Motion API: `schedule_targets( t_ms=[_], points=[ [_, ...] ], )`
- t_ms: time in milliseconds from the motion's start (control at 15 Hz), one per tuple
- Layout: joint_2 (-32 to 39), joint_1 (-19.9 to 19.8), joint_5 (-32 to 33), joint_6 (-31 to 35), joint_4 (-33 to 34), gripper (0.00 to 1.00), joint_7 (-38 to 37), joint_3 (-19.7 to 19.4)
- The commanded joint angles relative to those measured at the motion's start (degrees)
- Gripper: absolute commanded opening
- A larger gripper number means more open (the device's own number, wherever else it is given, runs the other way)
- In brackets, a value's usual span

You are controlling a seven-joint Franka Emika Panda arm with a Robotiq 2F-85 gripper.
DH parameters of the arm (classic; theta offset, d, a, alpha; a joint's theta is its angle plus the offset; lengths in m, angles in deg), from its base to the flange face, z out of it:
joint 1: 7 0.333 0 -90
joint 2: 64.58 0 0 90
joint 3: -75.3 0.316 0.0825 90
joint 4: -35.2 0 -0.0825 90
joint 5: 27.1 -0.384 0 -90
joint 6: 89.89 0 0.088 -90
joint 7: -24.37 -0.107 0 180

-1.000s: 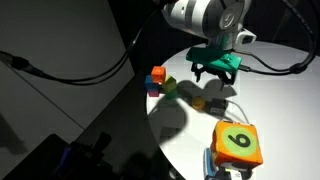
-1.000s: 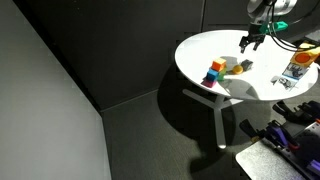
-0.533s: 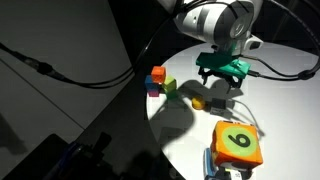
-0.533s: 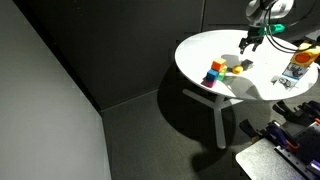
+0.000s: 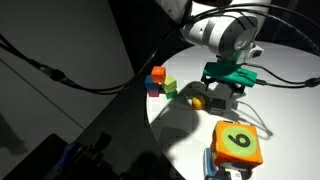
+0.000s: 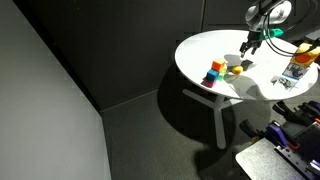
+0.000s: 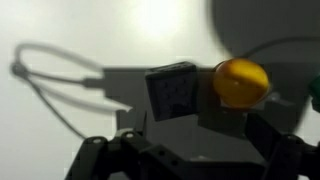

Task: Put the grey block on the orange block

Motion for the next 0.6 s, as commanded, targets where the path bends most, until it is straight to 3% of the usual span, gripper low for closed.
schedule_targets(
  t_ms=[0, 533],
  points=[
    [2.40, -1.65, 0.55, 0.49, 2.54, 1.00, 2.90, 1.31],
    [4.81, -1.92, 0.91, 2.24, 3.66, 1.00, 4.53, 1.52]
  ],
)
